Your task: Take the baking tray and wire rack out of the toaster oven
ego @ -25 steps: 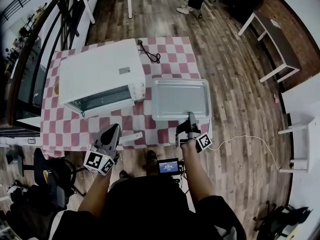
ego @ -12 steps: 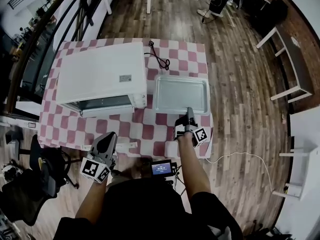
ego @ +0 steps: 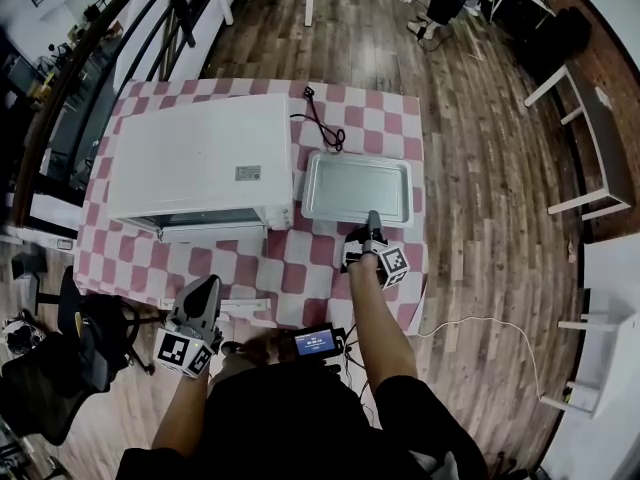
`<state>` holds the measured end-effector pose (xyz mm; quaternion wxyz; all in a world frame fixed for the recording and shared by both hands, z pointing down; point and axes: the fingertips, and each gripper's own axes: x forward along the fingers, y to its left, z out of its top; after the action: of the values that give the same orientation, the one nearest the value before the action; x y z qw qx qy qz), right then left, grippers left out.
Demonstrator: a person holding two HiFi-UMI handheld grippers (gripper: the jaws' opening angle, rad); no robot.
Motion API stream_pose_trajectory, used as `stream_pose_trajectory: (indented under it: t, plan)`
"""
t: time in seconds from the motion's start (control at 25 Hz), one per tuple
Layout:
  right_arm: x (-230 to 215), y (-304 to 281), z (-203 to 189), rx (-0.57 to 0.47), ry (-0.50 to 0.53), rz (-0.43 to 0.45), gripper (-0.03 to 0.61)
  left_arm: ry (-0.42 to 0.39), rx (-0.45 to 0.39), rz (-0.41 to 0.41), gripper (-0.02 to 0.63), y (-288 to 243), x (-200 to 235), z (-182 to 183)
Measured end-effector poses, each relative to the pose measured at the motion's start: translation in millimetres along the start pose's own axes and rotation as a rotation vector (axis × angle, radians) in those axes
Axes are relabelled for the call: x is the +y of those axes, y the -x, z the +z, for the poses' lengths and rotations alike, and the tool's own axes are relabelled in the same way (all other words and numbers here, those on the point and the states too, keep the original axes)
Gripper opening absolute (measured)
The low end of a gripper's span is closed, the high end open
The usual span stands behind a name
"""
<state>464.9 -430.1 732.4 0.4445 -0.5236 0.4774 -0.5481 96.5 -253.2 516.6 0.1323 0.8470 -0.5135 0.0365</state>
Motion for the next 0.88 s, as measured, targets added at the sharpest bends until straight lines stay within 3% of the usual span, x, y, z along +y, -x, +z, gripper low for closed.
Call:
stream_pose_trajectory:
  t: [0.32, 0.48, 0.6, 0.76, 0.88]
  plan:
    - [-4.5, -16.2, -1.2, 0.018, -0.004, -0.066, 0.078, -0.013, 0.016, -0.007, -0.008, -6.0, -0.5, -3.2]
    - [-11.0, -16.6, -1.2, 0.053, 0.037, -0.143, 0.083, -0.015, 0.019, -0.027, -0.008, -7.0, -8.6, -4.8]
    - [-15.6, -14.6, -5.9, 0.088, 0.065, -0.215, 0.128, -0.012, 0.024, -0.041, -0.008, -6.8, -13.0, -7.2]
    - [-13.3, -8.2, -13.0, 0.125, 0.105, -0.283, 0.266, -0.009, 0.016, -0.061, -0.008, -6.1, -18.8, -7.9]
    - [-13.9, 2.8, -10.8, 0.107, 0.114, -0.342, 0.273, -0.006, 0.007, -0.072, -0.008, -5.8, -22.4, -7.0]
